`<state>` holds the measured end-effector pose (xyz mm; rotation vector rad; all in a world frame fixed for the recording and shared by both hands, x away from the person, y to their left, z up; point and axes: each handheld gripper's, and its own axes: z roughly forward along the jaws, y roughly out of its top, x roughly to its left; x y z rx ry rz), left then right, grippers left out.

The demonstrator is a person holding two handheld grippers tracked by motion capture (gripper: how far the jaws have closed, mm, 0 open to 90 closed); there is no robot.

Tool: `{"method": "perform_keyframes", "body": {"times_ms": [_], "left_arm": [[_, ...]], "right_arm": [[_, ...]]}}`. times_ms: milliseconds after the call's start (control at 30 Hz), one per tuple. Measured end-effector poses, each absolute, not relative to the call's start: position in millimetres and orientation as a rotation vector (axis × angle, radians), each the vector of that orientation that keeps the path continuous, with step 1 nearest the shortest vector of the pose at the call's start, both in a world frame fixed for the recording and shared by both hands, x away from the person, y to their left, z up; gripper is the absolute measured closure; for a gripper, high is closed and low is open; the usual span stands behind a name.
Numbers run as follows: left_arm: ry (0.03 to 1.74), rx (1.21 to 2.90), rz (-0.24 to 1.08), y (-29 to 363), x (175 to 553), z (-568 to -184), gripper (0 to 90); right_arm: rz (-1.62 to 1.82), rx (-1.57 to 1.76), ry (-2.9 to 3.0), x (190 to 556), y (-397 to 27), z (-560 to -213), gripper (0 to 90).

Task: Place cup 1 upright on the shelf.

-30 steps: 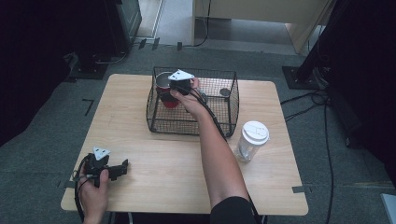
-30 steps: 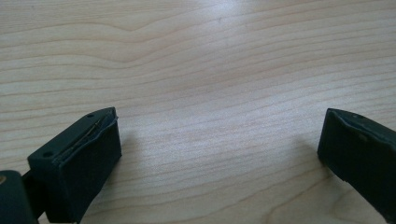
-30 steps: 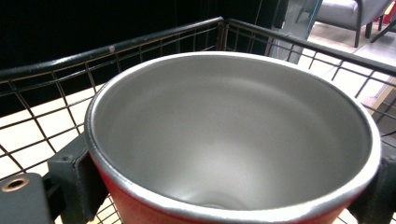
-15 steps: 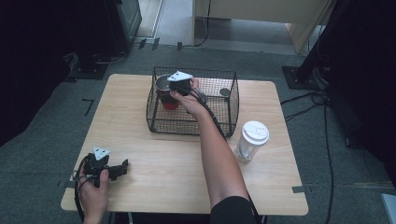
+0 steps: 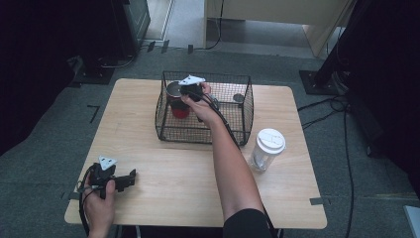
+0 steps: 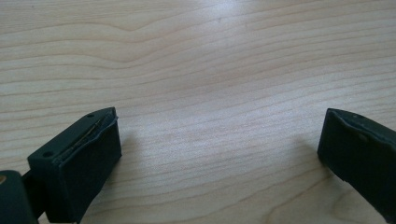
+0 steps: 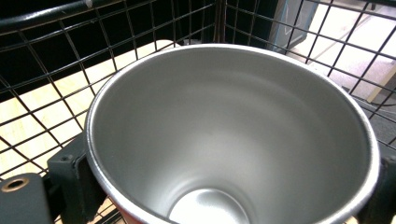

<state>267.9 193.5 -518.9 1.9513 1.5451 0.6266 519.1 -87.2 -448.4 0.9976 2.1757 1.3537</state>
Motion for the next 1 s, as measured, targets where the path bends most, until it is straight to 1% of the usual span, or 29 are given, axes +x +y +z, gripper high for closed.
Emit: {"method": "perform_keyframes", "body": {"times_ms": [133,167,200,567,1000], "left_arm": [[1.545,1.952,0.627,194,268,-519,0.0],[1.545,1.951,0.627,193,268,-519,0.0],[1.545,1.951,0.627,193,268,-519,0.0],[1.545,1.952,0.627,193,268,-519,0.0],[1.545,1.952,0.627,193,268,-519,0.0]], "right_arm": [[1.339,1.003,2.175,517,-86,-447,5.5],[1.344,1.011,2.177,517,-86,-447,1.3],[1.357,1.003,2.188,516,-86,-446,0.0],[1.364,0.977,2.144,513,-92,-432,0.0],[1.466,0.938,2.058,498,-105,-409,0.0]]}}
